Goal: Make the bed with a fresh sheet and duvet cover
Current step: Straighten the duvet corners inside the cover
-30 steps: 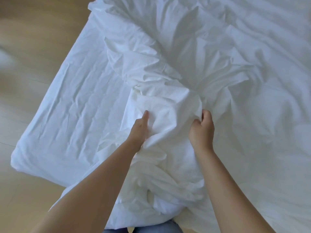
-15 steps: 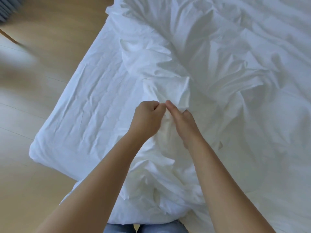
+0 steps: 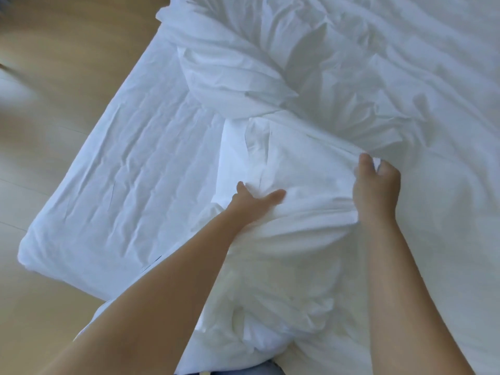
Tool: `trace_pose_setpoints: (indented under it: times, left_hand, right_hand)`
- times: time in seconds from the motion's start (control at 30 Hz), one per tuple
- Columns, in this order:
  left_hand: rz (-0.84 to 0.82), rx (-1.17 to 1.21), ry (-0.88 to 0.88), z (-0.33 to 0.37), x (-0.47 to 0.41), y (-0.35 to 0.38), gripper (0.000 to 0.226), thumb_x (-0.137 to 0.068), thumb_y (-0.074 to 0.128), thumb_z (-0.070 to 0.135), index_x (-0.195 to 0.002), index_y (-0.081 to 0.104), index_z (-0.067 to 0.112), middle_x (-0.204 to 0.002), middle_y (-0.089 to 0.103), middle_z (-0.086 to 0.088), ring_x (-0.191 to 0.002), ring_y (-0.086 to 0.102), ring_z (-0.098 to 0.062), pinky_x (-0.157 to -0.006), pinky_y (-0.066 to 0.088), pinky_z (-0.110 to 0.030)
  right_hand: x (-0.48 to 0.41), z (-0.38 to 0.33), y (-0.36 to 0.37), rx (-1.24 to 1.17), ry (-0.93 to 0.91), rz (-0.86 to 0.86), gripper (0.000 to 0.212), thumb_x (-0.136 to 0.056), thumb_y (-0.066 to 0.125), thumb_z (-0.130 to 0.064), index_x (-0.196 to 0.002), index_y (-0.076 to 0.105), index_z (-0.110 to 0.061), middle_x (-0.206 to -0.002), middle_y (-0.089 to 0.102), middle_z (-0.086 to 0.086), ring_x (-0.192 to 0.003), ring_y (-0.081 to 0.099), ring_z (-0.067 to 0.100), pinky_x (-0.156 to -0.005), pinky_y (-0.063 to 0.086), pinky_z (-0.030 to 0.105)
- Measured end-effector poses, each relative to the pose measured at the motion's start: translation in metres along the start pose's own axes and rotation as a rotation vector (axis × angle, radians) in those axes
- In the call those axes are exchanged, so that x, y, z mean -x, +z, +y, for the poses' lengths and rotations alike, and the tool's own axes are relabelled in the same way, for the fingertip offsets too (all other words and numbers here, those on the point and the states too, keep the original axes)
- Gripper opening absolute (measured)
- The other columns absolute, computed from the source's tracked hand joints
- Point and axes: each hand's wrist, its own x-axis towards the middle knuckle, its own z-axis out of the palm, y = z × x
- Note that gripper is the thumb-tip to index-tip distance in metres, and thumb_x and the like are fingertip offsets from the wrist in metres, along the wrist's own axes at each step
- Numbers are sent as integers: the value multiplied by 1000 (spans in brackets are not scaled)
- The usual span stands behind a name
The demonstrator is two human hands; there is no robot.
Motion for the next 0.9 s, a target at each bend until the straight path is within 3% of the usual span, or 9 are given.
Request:
trace_pose_setpoints:
  times: [0.07,0.13,0.2,0.3,0.4,0.5,0.63,0.73,0.9]
  left_hand:
    - [-19,-71,0,-5,-5,10,107,-55,67,77,-129,42,4,-121,58,-11,-107,59,-27,-79,50,-38]
    - [22,-89,73,-4,-9,18,72,-61,70,66,-100,54,8,-86,61,-2,-79,60,-20,-58,44,-30]
    - [57,-13,145,1,-8,22,42,-73,71,48,-83,59,9,-69,57,1,-68,57,-21,-58,43,-28]
    - [84,45,163,12,-9,27,50,-78,67,50,-99,59,6,-78,60,-1,-80,62,-24,-64,45,-29]
    - [-4,31,18,14,-9,37,73,-78,66,56,-127,45,6,-116,56,-6,-105,57,-26,-79,45,-29]
    - [-2,151,-29,13,-15,39,37,-87,61,30,-112,58,2,-108,61,-15,-87,57,-26,-71,47,-30]
    - [149,260,71,14,-3,16,16,-91,41,15,-86,53,5,-96,60,-16,-90,63,-32,-75,54,-38]
    - [375,416,220,-1,33,-68,26,-85,41,3,-62,35,12,-62,39,-7,-43,45,-10,-41,34,-23]
    - [888,-193,192,-90,97,-285,30,-62,33,22,-67,51,-2,-64,53,-21,-66,49,-31,-62,36,-36]
  right_hand:
    - [1,23,5,312,-60,61,33,-98,45,-27,-101,57,4,-104,63,24,-100,56,40,-80,40,39]
    - [10,41,14,408,-81,40,29,-97,47,-23,-108,52,3,-112,60,25,-106,54,40,-82,39,41]
    - [21,56,23,392,-103,-21,31,-94,52,-24,-111,49,2,-114,56,23,-109,51,38,-85,39,42]
    - [36,69,31,301,-5,-135,44,-91,56,-30,-124,45,-3,-123,51,18,-116,46,34,-95,37,42]
    - [46,79,36,261,123,-246,46,-90,55,-32,-128,45,-6,-126,53,14,-118,48,32,-97,39,41]
    - [53,83,40,282,129,-320,48,-89,54,-36,-125,47,-7,-122,55,12,-115,51,32,-95,40,39]
    - [67,59,41,233,115,-395,42,-90,54,-42,-119,50,-12,-116,59,8,-110,55,28,-86,39,33]
    - [96,13,58,165,-25,-531,27,-94,51,-39,-107,58,-16,-109,66,9,-107,60,27,-82,42,28]
    - [222,-77,178,274,-381,-1054,39,-99,41,-39,-114,63,-10,-112,66,18,-108,59,34,-89,46,37]
